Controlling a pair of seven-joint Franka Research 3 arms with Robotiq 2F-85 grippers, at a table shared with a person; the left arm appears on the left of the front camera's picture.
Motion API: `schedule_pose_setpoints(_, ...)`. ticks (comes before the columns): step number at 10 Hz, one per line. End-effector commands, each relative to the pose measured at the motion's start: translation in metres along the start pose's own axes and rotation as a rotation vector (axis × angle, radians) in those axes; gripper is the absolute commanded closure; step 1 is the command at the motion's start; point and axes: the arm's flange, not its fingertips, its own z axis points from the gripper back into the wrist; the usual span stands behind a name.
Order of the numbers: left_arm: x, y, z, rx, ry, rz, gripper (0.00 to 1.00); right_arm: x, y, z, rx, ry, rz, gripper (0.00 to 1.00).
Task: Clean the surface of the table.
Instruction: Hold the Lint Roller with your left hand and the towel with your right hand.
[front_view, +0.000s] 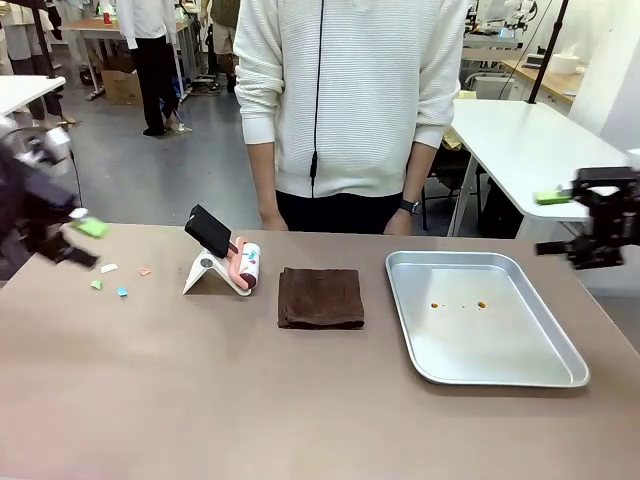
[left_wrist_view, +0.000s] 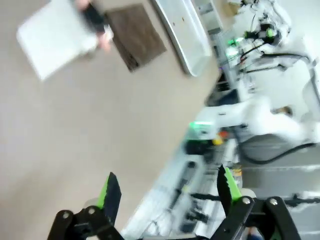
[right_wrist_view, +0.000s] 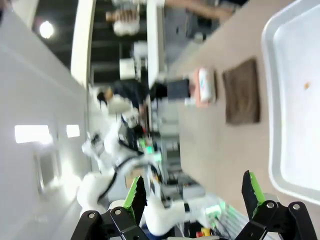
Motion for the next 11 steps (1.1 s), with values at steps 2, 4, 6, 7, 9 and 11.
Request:
schedule_pose_setpoints(2,-0.026,0.050,0.044,-0.202,-0.194,0.572,0.00,-0.002,-0.070,0.031,0.018,-0.242,-0.054,0.00)
schedule_pose_setpoints(4,-0.055,0.071,0.055,-0.226,-0.299,0.764,0.00,0.003,-0.115,0.047,0.028,-0.396,-0.111,0.00)
schedule_pose_setpoints(6,-0.097,0.081,0.057,-0.249,-0.391,0.898,0.00,0.003,-0.140,0.052,0.080,-0.454,-0.119,0.00)
schedule_pose_setpoints(7,-0.103,0.084,0.054,-0.210,-0.385,0.957,0.00,0.000,-0.140,0.052,0.092,-0.451,-0.095,0.00)
schedule_pose_setpoints(9,-0.089,0.100,0.071,-0.205,-0.322,0.863,0.00,0.034,-0.134,0.072,0.027,-0.422,-0.173,0.00)
schedule_pose_setpoints(11,-0.089,0.100,0.071,-0.205,-0.322,0.863,0.00,0.034,-0.134,0.072,0.027,-0.422,-0.173,0.00)
